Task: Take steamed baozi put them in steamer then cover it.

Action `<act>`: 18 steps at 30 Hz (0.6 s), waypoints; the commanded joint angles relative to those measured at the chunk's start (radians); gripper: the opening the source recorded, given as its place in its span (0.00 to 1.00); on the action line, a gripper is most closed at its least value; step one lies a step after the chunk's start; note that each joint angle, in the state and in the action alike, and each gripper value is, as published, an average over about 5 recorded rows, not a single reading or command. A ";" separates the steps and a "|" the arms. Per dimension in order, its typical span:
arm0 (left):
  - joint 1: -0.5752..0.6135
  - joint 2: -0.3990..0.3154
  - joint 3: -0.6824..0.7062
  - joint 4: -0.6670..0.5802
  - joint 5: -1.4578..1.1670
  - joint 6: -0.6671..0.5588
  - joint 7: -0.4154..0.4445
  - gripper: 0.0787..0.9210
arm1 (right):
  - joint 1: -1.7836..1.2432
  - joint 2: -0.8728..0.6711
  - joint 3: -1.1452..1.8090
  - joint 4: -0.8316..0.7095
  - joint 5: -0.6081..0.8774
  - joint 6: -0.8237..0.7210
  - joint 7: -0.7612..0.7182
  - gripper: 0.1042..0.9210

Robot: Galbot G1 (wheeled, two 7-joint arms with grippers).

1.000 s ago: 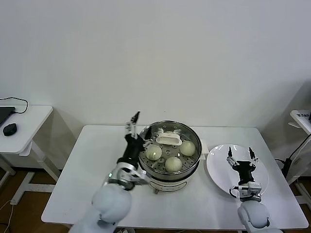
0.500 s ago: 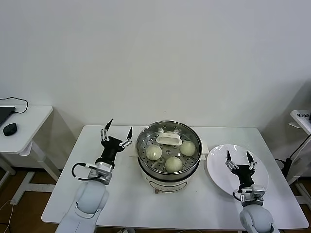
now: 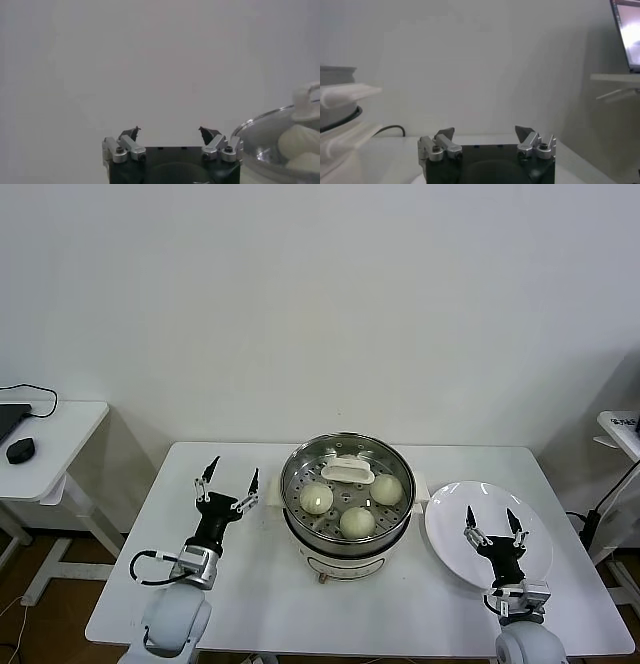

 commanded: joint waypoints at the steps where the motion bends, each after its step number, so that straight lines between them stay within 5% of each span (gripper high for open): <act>1: 0.087 -0.004 -0.028 0.018 -0.029 -0.086 0.011 0.88 | -0.037 0.015 0.012 0.011 -0.013 0.046 -0.021 0.88; 18: 0.118 -0.003 -0.024 0.008 -0.018 -0.104 0.020 0.88 | -0.075 0.031 0.009 0.030 -0.025 0.055 -0.027 0.88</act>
